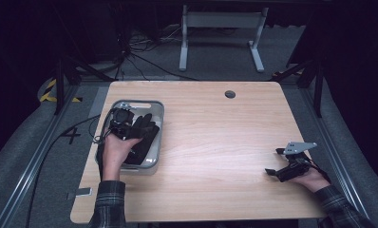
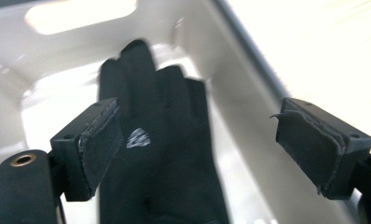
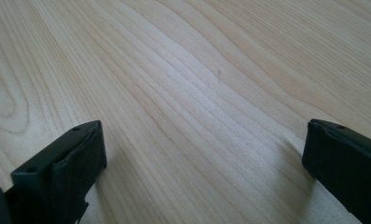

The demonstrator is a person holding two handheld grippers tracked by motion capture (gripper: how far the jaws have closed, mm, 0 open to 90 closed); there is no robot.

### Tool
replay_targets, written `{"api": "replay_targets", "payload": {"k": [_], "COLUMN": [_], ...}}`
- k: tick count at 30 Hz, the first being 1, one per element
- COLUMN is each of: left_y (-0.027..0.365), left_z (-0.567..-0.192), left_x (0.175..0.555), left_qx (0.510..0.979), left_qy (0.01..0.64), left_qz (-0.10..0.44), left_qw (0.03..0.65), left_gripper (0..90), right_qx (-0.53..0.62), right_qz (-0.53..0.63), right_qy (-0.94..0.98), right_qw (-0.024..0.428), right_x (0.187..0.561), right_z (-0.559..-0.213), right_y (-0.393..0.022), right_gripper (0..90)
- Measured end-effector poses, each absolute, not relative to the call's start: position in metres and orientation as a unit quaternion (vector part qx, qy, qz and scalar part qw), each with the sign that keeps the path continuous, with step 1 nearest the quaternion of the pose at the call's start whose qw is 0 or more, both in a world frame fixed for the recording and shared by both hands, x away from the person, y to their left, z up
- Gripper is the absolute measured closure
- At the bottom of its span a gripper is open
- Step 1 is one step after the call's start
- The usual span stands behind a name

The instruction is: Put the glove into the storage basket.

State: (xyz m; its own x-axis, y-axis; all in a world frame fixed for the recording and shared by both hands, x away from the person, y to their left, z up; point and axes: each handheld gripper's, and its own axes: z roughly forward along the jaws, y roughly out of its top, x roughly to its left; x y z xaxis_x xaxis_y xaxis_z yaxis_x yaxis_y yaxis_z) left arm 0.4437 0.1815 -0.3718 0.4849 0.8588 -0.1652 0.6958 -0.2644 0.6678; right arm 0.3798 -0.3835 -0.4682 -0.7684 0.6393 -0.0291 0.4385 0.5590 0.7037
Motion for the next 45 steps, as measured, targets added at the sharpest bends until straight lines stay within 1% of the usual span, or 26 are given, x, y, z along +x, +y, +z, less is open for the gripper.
{"api": "replay_targets", "payload": {"k": [4, 13, 14, 16, 24, 34, 41, 45], "left_y": [0.172, 0.127, 0.127, 0.113, 0.083, 0.043, 0.018, 0.01], "left_z": [-0.368, -0.362, -0.362, -0.361, -0.363, -0.378, -0.4, -0.41], "left_x": [0.442, 0.43, 0.43, 0.427, 0.417, 0.402, 0.392, 0.387], "left_qx": [0.789, 0.8, 0.8, 0.805, 0.809, 0.822, 0.838, 0.842], "left_qy": [0.483, 0.439, 0.439, 0.427, 0.398, 0.362, 0.344, 0.336], "left_qz": [0.112, 0.108, 0.108, 0.105, 0.094, 0.082, 0.07, 0.074], "left_qw": [0.362, 0.395, 0.395, 0.399, 0.421, 0.433, 0.418, 0.415], "left_gripper": [15.2, 15.2, 15.2, 15.2, 15.2, 15.2, 15.2, 14.6], "right_qx": [0.309, 0.308, 0.308, 0.307, 0.306, 0.306, 0.305, 0.305], "right_qz": [0.353, 0.354, 0.354, 0.354, 0.354, 0.354, 0.354, 0.354], "right_qy": [0.872, 0.872, 0.872, 0.872, 0.873, 0.873, 0.873, 0.873], "right_qw": [0.142, 0.141, 0.141, 0.141, 0.141, 0.14, 0.141, 0.141], "right_x": [0.38, 0.38, 0.38, 0.38, 0.38, 0.38, 0.38, 0.38], "right_z": [-0.468, -0.468, -0.468, -0.468, -0.468, -0.468, -0.468, -0.468], "right_y": [-0.384, -0.383, -0.383, -0.383, -0.383, -0.383, -0.383, -0.383], "right_gripper": [0.0, 0.0, 0.0, 0.0, 0.0, 0.0, 0.0, 0.0]}}
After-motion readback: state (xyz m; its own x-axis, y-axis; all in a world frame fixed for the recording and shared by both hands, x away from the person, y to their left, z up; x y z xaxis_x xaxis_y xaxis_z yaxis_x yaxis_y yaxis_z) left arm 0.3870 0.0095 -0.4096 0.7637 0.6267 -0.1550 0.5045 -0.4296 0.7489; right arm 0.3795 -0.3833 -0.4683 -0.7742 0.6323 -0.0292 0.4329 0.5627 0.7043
